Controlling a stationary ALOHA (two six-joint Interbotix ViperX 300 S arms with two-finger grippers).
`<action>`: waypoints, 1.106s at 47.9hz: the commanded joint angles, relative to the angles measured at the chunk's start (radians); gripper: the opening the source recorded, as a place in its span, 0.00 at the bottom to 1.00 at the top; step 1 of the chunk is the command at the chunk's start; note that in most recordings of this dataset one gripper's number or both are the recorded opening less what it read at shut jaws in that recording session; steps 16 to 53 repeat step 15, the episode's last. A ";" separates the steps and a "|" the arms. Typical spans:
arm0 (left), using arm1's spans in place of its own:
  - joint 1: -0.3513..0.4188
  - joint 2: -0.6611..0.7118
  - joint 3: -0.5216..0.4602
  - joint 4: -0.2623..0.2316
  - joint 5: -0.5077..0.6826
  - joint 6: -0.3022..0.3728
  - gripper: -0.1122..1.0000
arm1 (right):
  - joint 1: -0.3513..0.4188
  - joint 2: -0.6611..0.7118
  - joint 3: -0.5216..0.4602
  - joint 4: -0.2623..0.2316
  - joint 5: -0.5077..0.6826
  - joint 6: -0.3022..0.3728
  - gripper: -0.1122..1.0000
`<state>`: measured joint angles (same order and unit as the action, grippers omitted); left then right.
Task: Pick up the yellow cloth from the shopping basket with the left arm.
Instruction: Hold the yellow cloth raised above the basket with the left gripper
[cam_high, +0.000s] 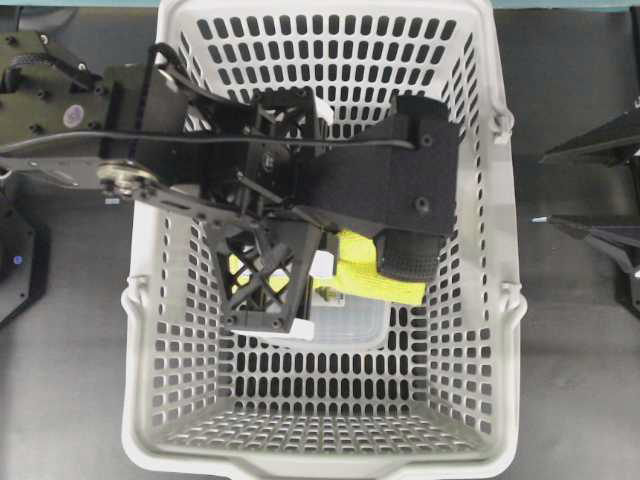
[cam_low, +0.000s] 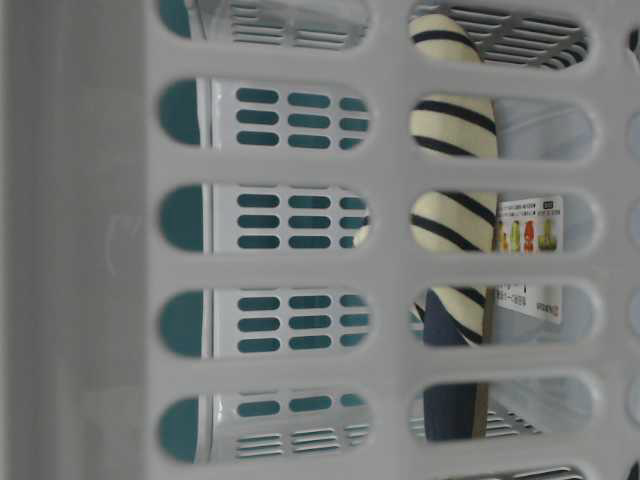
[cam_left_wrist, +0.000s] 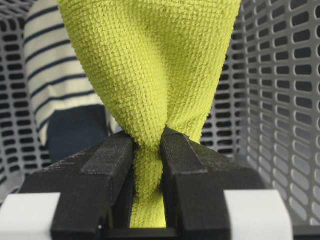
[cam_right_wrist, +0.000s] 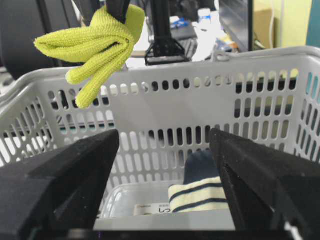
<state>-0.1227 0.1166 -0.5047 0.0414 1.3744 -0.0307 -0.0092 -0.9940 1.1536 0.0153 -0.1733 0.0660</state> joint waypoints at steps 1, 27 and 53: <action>0.002 -0.014 -0.023 0.005 -0.003 -0.003 0.21 | 0.002 0.005 -0.009 0.002 -0.009 -0.002 0.73; 0.005 -0.012 -0.023 0.005 -0.003 -0.002 0.21 | 0.003 0.006 -0.009 0.003 -0.009 -0.003 0.73; 0.005 -0.012 -0.023 0.005 -0.003 -0.002 0.21 | 0.003 0.006 -0.009 0.003 -0.009 -0.003 0.73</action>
